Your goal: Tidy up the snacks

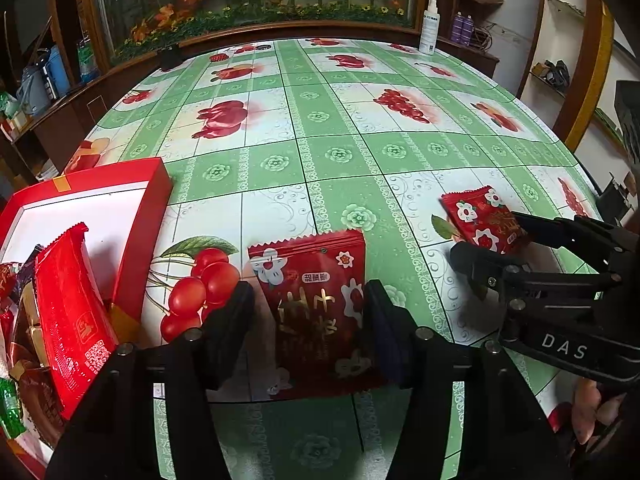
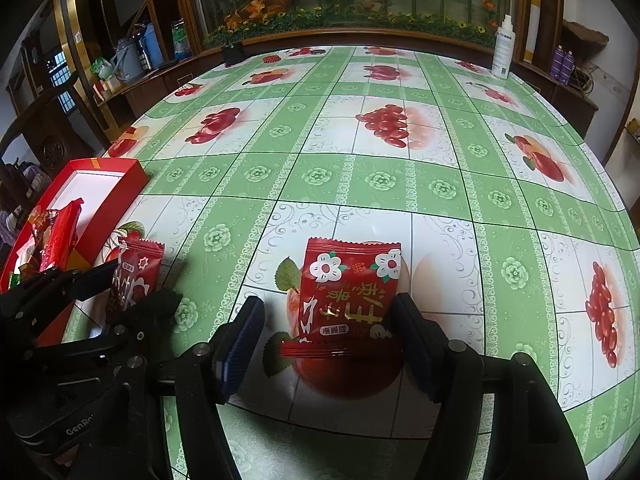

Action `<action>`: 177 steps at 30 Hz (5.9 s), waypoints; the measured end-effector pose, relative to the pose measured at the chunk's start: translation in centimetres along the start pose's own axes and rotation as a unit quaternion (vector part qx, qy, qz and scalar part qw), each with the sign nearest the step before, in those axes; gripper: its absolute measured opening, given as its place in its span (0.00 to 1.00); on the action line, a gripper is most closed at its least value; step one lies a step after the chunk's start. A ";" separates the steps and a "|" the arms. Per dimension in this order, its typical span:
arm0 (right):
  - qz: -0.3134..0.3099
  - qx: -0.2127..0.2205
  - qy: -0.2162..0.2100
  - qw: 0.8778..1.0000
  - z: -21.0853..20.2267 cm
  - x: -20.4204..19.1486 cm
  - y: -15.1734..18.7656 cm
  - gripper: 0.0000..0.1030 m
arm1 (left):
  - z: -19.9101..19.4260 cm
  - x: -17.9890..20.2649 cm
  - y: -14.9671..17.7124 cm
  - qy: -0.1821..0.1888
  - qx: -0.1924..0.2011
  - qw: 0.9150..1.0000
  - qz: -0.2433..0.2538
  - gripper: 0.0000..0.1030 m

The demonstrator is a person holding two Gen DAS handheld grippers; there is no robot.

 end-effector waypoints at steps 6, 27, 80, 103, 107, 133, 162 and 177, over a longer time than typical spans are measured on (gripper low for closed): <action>0.005 0.002 -0.003 1.000 0.0 0.2 0.0 0.67 | 0.1 -0.2 0.0 -0.004 -0.002 1.000 -0.002 0.61; 0.005 -0.001 0.005 1.000 0.1 0.5 0.0 0.72 | 0.1 -0.1 0.0 0.002 -0.002 1.000 -0.007 0.62; 0.011 0.001 0.029 1.000 -0.1 0.2 0.0 0.48 | -0.3 1.3 -0.1 0.018 0.008 0.999 0.026 0.37; 0.153 0.036 -0.084 0.984 -1.6 3.2 -0.2 0.36 | -0.7 0.3 0.0 0.031 0.003 1.000 -0.002 0.32; 0.171 0.045 -0.103 0.979 -2.0 3.5 -0.2 0.36 | -1.1 0.0 0.0 0.029 0.003 1.000 -0.005 0.32; 0.164 0.076 -0.136 0.974 -3.1 3.0 -0.7 0.37 | -8.4 -2.9 -4.8 -0.064 0.123 0.990 0.018 0.32; 0.063 -0.013 -0.043 0.997 -0.4 -1.4 0.0 0.80 | -11.4 -11.1 -3.4 -0.089 0.147 0.983 -0.060 0.32; 0.009 -0.024 0.000 1.000 0.0 -4.4 -0.2 0.29 | -11.4 -13.6 -2.0 -0.097 0.136 0.982 -0.084 0.32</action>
Point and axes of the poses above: each gripper's, at about its wrist camera, not at the fingertips, and z roughly the way its jaws point, x to its right, y to its underside, the point moved 6 cm from there along z, roughly the way its jaws point, and after that the axes turned 11 degrees about x, right-handed, at the moved point
